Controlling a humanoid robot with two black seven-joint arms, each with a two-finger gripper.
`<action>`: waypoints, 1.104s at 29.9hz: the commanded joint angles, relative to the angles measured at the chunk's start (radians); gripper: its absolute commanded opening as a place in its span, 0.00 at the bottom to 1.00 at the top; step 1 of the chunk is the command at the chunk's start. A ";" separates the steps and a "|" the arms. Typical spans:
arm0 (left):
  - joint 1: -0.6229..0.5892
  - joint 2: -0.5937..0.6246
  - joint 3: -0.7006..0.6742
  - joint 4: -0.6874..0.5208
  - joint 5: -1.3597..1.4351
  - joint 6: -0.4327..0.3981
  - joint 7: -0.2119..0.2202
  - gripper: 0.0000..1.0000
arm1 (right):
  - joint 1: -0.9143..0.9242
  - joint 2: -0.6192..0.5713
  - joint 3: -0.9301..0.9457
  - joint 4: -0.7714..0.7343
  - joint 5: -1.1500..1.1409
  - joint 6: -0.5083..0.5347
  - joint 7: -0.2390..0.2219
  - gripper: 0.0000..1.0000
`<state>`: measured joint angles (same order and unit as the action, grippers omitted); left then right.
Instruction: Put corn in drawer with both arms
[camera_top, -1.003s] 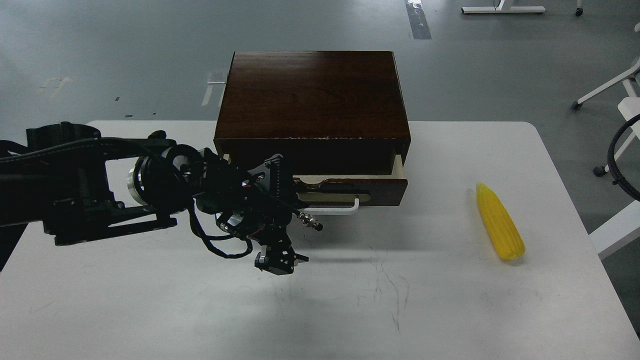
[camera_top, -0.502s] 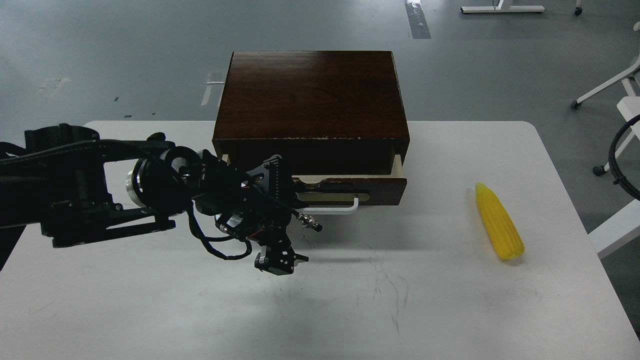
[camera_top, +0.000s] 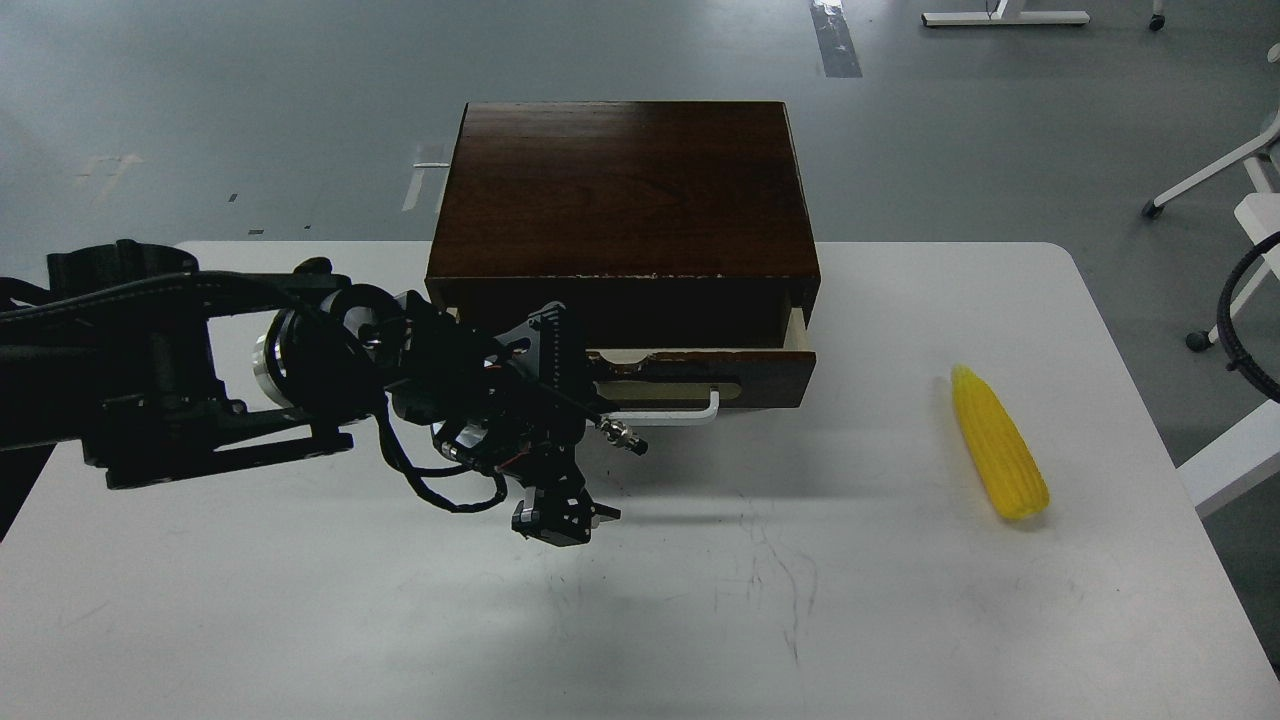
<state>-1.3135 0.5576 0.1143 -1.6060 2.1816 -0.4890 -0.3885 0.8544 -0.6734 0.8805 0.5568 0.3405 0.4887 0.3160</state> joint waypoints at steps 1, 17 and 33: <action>-0.001 -0.001 -0.001 0.000 0.000 0.000 0.000 0.96 | 0.002 0.000 0.000 0.000 0.000 0.000 0.000 1.00; -0.010 -0.002 -0.001 0.005 0.000 0.000 -0.003 0.54 | 0.002 -0.002 0.000 0.000 0.000 0.000 0.000 1.00; -0.015 -0.002 -0.005 0.015 0.000 0.000 0.000 0.89 | 0.000 0.000 0.000 -0.009 0.000 0.000 0.000 1.00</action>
<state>-1.3236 0.5545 0.1141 -1.5968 2.1810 -0.4882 -0.3906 0.8542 -0.6737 0.8805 0.5510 0.3406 0.4887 0.3160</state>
